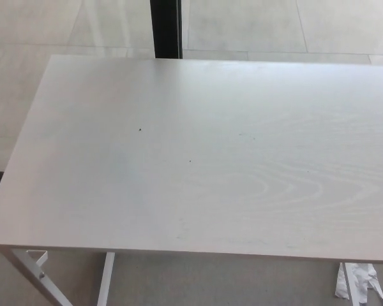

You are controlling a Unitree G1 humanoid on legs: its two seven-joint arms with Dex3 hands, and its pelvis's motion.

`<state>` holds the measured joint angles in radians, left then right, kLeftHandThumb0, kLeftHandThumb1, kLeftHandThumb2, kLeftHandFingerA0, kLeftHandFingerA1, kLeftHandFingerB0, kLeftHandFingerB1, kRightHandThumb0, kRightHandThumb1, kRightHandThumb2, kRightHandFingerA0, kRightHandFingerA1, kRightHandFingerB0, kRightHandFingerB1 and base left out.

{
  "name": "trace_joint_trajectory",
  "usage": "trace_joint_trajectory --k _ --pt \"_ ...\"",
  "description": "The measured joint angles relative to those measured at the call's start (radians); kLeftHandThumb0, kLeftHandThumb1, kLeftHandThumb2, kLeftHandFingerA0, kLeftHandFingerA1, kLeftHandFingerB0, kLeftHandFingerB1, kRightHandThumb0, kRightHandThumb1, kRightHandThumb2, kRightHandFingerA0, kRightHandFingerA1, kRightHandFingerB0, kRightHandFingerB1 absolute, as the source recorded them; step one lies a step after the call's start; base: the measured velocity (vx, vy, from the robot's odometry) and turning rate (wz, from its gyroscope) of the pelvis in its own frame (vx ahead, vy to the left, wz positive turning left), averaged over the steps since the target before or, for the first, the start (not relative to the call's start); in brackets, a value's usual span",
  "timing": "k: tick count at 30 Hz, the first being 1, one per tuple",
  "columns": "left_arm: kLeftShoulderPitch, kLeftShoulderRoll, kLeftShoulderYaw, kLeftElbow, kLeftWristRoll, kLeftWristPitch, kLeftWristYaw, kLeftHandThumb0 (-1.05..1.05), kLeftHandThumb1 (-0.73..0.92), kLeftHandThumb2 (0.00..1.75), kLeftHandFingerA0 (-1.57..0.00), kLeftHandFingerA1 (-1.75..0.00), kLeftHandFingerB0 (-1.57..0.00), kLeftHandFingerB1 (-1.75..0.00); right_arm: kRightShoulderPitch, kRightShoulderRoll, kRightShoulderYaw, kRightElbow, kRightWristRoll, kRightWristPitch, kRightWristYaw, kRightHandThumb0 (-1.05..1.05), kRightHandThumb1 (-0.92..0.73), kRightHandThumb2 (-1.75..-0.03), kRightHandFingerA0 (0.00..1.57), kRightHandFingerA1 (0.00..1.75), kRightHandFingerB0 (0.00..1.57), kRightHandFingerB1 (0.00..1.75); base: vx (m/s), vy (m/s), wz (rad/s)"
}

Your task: The robot uses both its hands to grab the left and right ends of a football kept in the middle of the desk infront of it, lifts it up and places it in the palm of a person

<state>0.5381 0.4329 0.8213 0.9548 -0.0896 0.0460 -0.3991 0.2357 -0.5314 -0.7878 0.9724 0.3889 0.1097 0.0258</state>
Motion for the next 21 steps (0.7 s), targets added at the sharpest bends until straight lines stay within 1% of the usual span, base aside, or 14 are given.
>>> trace_joint_trajectory --k 5,7,8,9,12,13,14,15,16,17,18,19,20,21 --pt "-0.006 0.012 -0.020 0.020 -0.027 -0.017 -0.025 -0.66 0.67 0.60 -0.35 -0.70 -0.28 -0.46 0.034 -0.034 0.051 0.016 -0.016 -0.066 0.071 -0.73 -0.56 -0.90 0.18 0.55 0.06 0.39 0.00 0.000 0.00" --pt "-0.006 0.018 -0.034 0.010 -0.038 -0.020 -0.035 -0.69 0.62 0.65 -0.32 -0.70 -0.24 -0.49 0.035 -0.051 0.064 0.033 -0.020 -0.093 0.098 -0.71 -0.56 -0.90 0.19 0.55 0.07 0.39 0.00 0.000 0.00" --pt "-0.005 0.022 -0.040 0.004 -0.044 -0.022 -0.040 -0.72 0.55 0.93 -0.35 -0.69 -0.21 -0.52 0.036 -0.058 0.069 0.042 -0.023 -0.106 0.111 -0.71 -0.56 -0.90 0.20 0.55 0.07 0.39 0.00 0.000 0.00" --pt "-0.004 0.029 -0.049 0.003 -0.048 -0.024 -0.045 -0.66 0.69 0.61 -0.29 -0.67 -0.29 -0.46 0.036 -0.063 0.077 0.052 -0.026 -0.119 0.122 -0.71 -0.57 -0.90 0.20 0.54 0.07 0.39 0.00 0.000 0.00" --pt "-0.005 0.044 -0.063 0.006 -0.060 -0.038 -0.058 -0.61 0.71 0.61 -0.20 -0.67 -0.24 -0.45 0.028 -0.070 0.105 0.086 -0.036 -0.156 0.143 -0.71 -0.56 -0.89 0.17 0.51 0.06 0.39 0.00 0.000 0.00" --pt "-0.006 0.045 -0.064 0.007 -0.065 -0.041 -0.061 -0.65 0.55 0.84 -0.16 -0.64 -0.16 -0.52 0.025 -0.070 0.111 0.095 -0.038 -0.165 0.147 -0.72 -0.57 -0.89 0.13 0.49 0.07 0.39 0.00 0.000 0.00" --pt "-0.005 0.044 -0.064 0.004 -0.073 -0.046 -0.064 -0.65 0.55 0.84 -0.16 -0.64 -0.16 -0.52 0.020 -0.071 0.118 0.106 -0.041 -0.177 0.152 -0.72 -0.57 -0.89 0.13 0.49 0.07 0.39 0.00 0.000 0.00" --pt "-0.002 0.043 -0.062 -0.002 -0.081 -0.050 -0.065 -0.66 0.69 0.60 -0.15 -0.70 -0.19 -0.49 0.017 -0.071 0.123 0.114 -0.044 -0.186 0.156 -0.72 -0.56 -0.90 0.16 0.51 0.06 0.39 0.00 0.000 0.00" --pt "0.002 0.042 -0.060 -0.009 -0.090 -0.055 -0.066 -0.66 0.69 0.60 -0.15 -0.70 -0.19 -0.49 0.014 -0.071 0.128 0.123 -0.046 -0.196 0.160 -0.72 -0.56 -0.90 0.16 0.51 0.06 0.39 0.00 0.000 0.00" --pt "0.007 0.042 -0.060 -0.015 -0.095 -0.060 -0.067 -0.66 0.69 0.61 -0.16 -0.67 -0.18 -0.48 0.011 -0.071 0.129 0.128 -0.046 -0.202 0.161 -0.69 -0.71 -0.61 0.20 0.44 0.14 0.25 0.00 0.000 0.00" --pt "0.011 0.041 -0.060 -0.021 -0.103 -0.065 -0.067 -0.66 0.71 0.61 -0.17 -0.67 -0.20 -0.47 0.008 -0.071 0.130 0.134 -0.046 -0.209 0.164 -0.68 -0.72 -0.60 0.20 0.44 0.15 0.25 0.00 0.000 0.00" --pt "0.012 0.041 -0.060 -0.022 -0.108 -0.069 -0.067 -0.63 0.70 0.60 -0.25 -0.64 -0.20 -0.44 0.006 -0.071 0.129 0.137 -0.046 -0.213 0.166 -0.71 -0.57 -0.91 0.18 0.53 0.06 0.38 0.00 0.000 0.00" --pt "0.004 0.043 -0.061 -0.008 -0.114 -0.074 -0.065 -0.64 0.68 0.60 -0.29 -0.64 -0.21 -0.45 0.004 -0.071 0.128 0.139 -0.046 -0.217 0.168 -0.71 -0.57 -0.90 0.17 0.52 0.06 0.39 0.00 0.000 0.00" --pt "-0.007 0.044 -0.062 0.008 -0.118 -0.076 -0.063 -0.69 0.54 0.93 -0.36 -0.68 -0.20 -0.52 0.003 -0.071 0.127 0.139 -0.045 -0.219 0.170 -0.70 -0.56 -0.90 0.18 0.54 0.06 0.39 0.00 0.000 0.00"
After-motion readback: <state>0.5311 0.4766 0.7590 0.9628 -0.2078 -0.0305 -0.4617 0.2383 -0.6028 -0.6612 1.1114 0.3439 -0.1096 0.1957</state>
